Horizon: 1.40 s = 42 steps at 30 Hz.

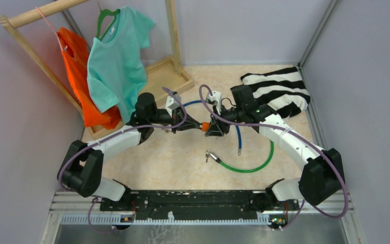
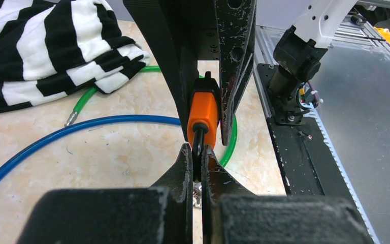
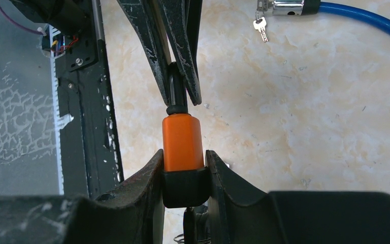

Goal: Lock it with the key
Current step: Lock the lock.

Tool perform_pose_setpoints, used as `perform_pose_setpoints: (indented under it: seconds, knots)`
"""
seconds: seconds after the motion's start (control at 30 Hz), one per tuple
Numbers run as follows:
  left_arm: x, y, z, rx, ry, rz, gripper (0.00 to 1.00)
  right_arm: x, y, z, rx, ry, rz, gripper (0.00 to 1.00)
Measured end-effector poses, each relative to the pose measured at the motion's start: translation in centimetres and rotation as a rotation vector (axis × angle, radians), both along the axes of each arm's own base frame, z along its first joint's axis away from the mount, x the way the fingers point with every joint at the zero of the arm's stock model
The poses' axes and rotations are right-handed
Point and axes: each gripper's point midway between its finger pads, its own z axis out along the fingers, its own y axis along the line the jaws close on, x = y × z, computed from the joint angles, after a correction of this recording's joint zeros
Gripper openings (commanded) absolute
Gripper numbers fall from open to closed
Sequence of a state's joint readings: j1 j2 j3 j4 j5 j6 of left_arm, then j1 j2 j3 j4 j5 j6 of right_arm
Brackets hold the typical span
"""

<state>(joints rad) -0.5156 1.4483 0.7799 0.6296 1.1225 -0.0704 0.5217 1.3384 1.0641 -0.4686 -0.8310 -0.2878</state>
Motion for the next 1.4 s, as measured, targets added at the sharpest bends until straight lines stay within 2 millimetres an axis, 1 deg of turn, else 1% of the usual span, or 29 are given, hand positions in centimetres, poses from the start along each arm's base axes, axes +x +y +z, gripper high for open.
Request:
perform_pose_setpoints:
  seconds: [0.33, 1.07, 1.4]
  knots:
    - [0.0, -0.2, -0.1, 0.001, 0.000, 0.005, 0.00, 0.1, -0.1, 0.0, -0.016, 0.011, -0.009, 0.00]
    - [0.0, -0.8, -1.0, 0.009, 0.015, -0.005, 0.00, 0.1, -0.6, -0.8, -0.052, 0.033, -0.030, 0.00]
    - [-0.6, -1.6, -1.6, 0.019, 0.037, -0.026, 0.00, -0.7, -1.2, -1.5, -0.089, 0.077, -0.037, 0.00]
